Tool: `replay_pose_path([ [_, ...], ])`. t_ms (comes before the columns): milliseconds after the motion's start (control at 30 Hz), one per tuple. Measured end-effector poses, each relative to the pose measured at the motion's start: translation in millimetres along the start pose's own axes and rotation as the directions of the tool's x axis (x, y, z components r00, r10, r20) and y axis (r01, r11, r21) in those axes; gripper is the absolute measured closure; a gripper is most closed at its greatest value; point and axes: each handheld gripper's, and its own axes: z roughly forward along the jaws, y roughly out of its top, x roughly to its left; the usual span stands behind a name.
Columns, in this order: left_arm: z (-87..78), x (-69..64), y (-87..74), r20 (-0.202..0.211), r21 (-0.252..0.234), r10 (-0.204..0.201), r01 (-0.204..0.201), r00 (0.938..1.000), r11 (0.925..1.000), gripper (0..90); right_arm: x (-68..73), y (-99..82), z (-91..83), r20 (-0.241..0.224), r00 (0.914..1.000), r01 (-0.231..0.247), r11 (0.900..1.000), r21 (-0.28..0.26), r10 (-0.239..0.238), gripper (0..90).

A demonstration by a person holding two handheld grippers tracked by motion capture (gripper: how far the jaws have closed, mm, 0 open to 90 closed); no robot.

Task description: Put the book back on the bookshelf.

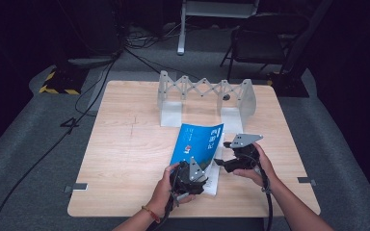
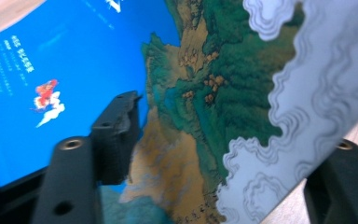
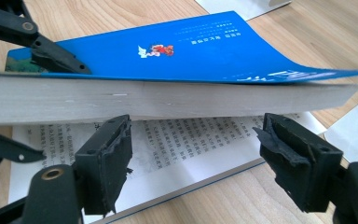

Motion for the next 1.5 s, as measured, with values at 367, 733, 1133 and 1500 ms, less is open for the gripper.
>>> replay_pose_path([
  [367,-14.4,10.3,-1.5,0.012,-0.012,0.064,-0.064,0.9979,0.9979,71.3,-1.0,-7.7,0.8,-0.035,0.9993,-0.011,0.9997,-0.021,0.010,26.7],
  [733,-38.4,35.0,-15.1,0.118,-0.022,0.074,-0.072,0.9903,0.9972,72.9,7.8,-10.1,-13.0,-0.115,0.9904,0.063,0.9904,-0.123,-0.077,27.4],
  [1133,-48.3,48.9,-23.1,0.148,-0.034,0.056,-0.052,0.9873,0.9981,71.9,14.7,1.4,13.7,-0.161,0.9722,0.157,0.9834,-0.090,-0.170,25.9],
  [1500,-49.9,56.0,-24.0,0.166,-0.044,0.041,-0.034,0.9853,0.9985,71.3,11.2,-6.9,31.4,-0.115,0.9591,0.250,0.9644,-0.085,-0.259,47.1],
])
